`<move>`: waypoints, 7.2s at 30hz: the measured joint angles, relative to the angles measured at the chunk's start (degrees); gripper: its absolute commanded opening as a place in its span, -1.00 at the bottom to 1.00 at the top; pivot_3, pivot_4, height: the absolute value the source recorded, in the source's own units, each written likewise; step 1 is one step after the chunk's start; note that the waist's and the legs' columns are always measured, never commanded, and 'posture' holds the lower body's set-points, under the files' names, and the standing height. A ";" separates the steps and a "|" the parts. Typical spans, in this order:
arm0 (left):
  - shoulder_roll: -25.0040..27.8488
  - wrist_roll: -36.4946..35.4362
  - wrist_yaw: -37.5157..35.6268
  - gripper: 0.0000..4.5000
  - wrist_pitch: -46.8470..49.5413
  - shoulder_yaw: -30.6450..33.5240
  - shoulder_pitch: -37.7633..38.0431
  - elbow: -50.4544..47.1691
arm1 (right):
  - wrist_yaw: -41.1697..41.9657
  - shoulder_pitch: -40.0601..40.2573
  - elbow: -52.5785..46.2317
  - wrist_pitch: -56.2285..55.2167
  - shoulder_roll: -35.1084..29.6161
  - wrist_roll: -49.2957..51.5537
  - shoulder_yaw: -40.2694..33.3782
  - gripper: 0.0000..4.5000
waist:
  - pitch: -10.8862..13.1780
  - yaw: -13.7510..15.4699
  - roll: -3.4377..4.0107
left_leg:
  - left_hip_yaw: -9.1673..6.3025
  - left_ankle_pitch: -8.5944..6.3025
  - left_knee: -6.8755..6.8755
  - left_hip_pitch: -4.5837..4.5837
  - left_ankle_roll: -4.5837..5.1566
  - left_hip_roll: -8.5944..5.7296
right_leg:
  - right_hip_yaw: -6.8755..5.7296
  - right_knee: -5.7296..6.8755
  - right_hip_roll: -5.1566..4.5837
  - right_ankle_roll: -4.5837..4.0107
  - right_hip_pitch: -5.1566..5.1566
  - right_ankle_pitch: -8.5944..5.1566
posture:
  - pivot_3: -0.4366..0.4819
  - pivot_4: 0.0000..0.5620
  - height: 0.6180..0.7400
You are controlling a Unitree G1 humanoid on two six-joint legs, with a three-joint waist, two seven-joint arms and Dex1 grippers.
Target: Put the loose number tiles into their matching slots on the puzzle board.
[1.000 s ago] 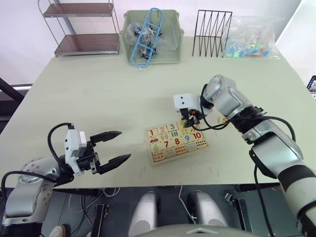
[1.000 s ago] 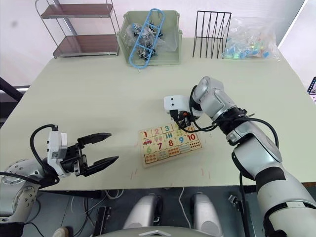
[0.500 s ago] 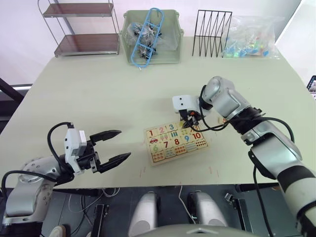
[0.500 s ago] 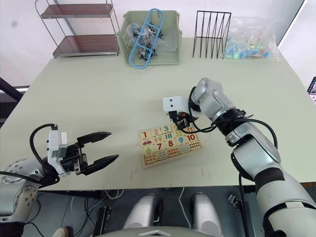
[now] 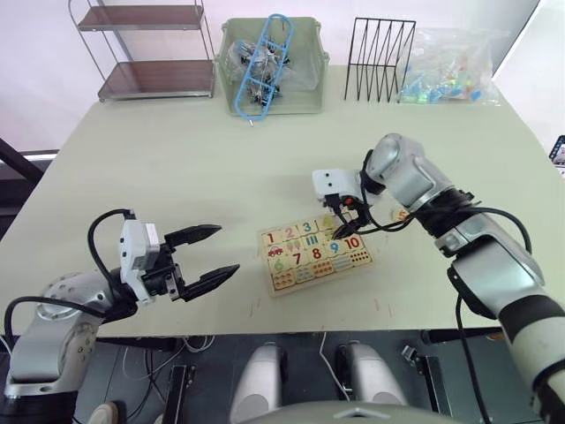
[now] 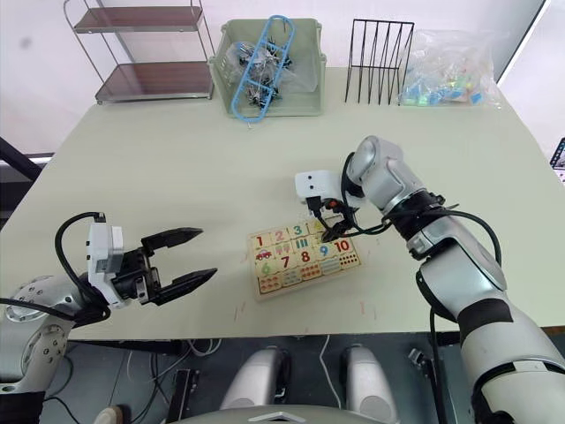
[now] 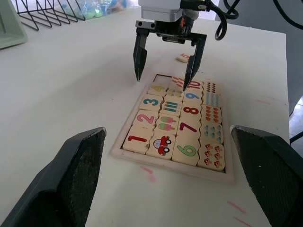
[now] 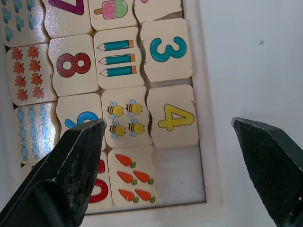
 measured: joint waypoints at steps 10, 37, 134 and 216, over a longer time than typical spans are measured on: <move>-0.03 0.12 -0.39 1.00 0.02 -0.15 -0.43 0.50 | -2.91 3.43 -1.53 0.28 -1.55 6.86 -9.15 0.31 | 0.00 0.08 -0.01 | -0.01 0.00 -0.08 0.00 0.00 -0.01 | -0.01 -0.03 -0.04 0.00 0.00 0.00 | -0.05 -0.47 0.99; -0.54 1.97 -5.69 1.00 -6.66 -0.41 -0.56 7.59 | -18.01 23.30 -11.40 -4.57 -0.48 14.56 -15.92 -0.97 | 0.00 0.04 -0.01 | 0.06 0.00 -0.08 0.01 0.00 0.00 | 0.04 -0.03 0.01 0.01 0.00 0.00 | -0.05 -0.47 0.99; -7.48 6.82 10.68 1.00 -7.63 1.50 3.80 9.19 | -40.51 83.60 -46.28 -21.54 -2.69 38.99 -52.94 0.92 | -0.06 0.36 -0.09 | 0.24 0.00 0.02 0.16 0.01 0.13 | 0.27 -0.03 0.10 -0.13 0.14 -0.14 | -0.05 -0.47 0.99; -2.20 2.90 -17.74 1.00 -15.49 -0.69 -3.54 16.42 | -3.83 15.24 28.67 -35.82 -16.14 12.89 -24.93 -0.61 | -0.03 -0.02 -0.06 | 0.25 0.00 0.12 0.21 0.01 0.03 | 0.19 0.02 0.04 0.05 0.23 0.04 | -0.05 -0.47 0.99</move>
